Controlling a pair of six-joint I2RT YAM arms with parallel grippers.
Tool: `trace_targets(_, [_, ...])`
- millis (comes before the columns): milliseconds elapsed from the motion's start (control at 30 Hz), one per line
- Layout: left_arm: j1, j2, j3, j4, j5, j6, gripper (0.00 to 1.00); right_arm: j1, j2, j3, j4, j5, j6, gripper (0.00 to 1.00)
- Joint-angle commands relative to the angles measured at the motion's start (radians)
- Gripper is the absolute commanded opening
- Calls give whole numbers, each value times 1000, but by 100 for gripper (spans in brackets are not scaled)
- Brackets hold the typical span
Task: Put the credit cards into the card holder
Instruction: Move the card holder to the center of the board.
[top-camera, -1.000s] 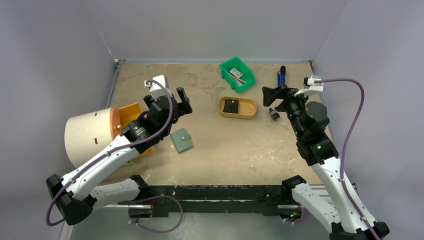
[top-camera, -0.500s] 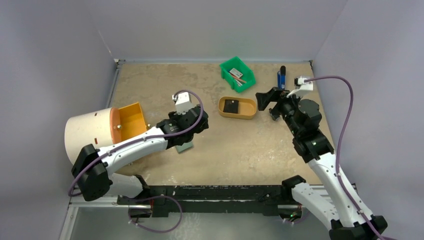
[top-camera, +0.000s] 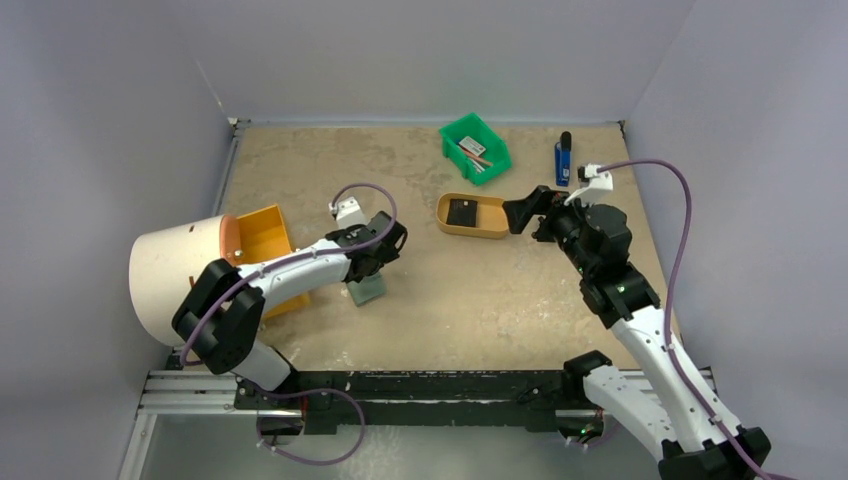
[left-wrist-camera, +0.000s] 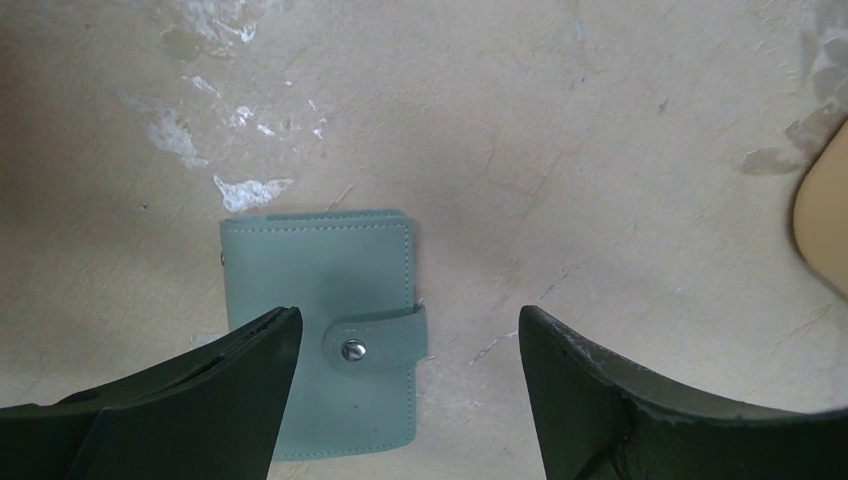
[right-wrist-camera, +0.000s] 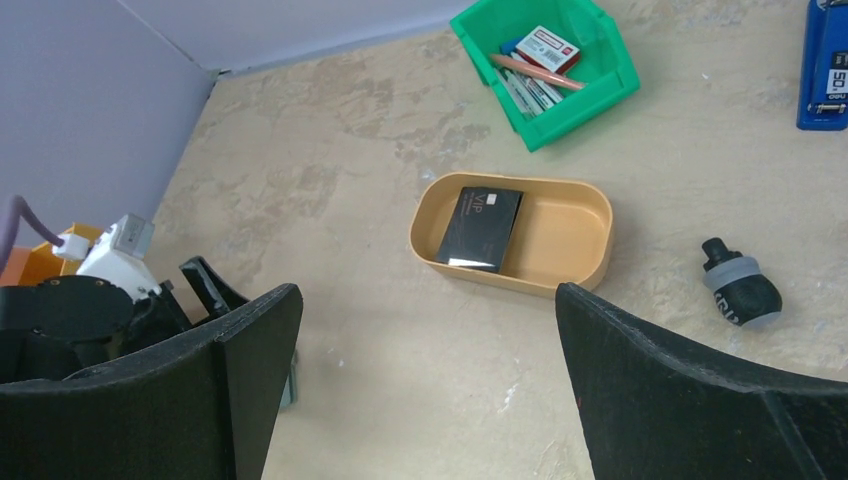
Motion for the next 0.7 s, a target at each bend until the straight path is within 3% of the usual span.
trace_targets(0, [41, 1, -48, 55, 42, -55, 80, 1, -16, -3, 33, -30, 18, 99])
trace_targets(433, [59, -29, -137, 33, 33, -108, 84, 1, -9, -25, 55, -65, 25, 99])
trace_targets(667, [59, 60, -138, 133, 169, 24, 79, 1, -10, -36, 49, -77, 16, 99])
